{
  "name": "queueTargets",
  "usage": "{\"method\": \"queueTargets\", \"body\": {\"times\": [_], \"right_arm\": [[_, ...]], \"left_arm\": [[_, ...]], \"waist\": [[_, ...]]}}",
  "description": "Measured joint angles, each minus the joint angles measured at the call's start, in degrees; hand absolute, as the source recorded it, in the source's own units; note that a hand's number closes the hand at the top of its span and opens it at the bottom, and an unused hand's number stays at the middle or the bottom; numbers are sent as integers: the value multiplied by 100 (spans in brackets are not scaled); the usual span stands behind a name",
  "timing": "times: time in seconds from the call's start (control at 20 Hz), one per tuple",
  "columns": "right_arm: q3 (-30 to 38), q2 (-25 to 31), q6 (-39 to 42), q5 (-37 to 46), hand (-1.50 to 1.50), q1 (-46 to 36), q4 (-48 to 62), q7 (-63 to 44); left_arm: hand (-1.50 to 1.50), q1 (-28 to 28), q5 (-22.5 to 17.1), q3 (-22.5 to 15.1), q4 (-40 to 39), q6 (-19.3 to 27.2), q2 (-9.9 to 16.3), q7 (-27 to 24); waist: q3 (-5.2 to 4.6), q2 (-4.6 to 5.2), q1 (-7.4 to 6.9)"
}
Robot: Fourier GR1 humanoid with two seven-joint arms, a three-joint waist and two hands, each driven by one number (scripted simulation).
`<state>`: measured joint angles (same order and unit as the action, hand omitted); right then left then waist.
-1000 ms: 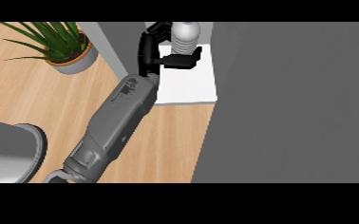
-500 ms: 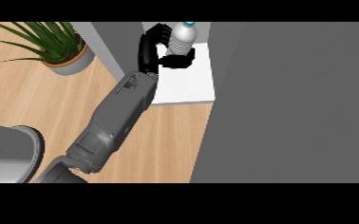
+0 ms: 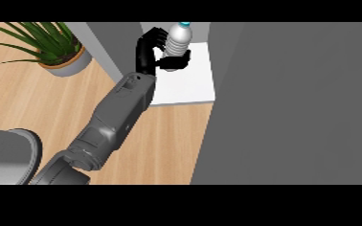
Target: Pick up the bottled water, place it into the cabinet and close the cabinet
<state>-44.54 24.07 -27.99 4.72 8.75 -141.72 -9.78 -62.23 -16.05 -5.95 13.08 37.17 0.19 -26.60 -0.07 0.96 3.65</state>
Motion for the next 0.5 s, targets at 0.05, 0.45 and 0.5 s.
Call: {"method": "queueTargets", "body": {"times": [0.05,0.45,0.5], "right_arm": [[-4,1,-5,-5,-150,6,3,15],[-21,58,18,-76,-150,84,31,300],[-7,96,35,-88,-150,126,28,352]], "left_arm": [[150,0,27,8,-83,26,1,-50],[-150,-190,327,-115,-712,421,41,-110],[-150,-212,375,-145,-783,496,34,-92]], "waist": [[0,0,-4],[3,34,94],[5,39,109]]}}
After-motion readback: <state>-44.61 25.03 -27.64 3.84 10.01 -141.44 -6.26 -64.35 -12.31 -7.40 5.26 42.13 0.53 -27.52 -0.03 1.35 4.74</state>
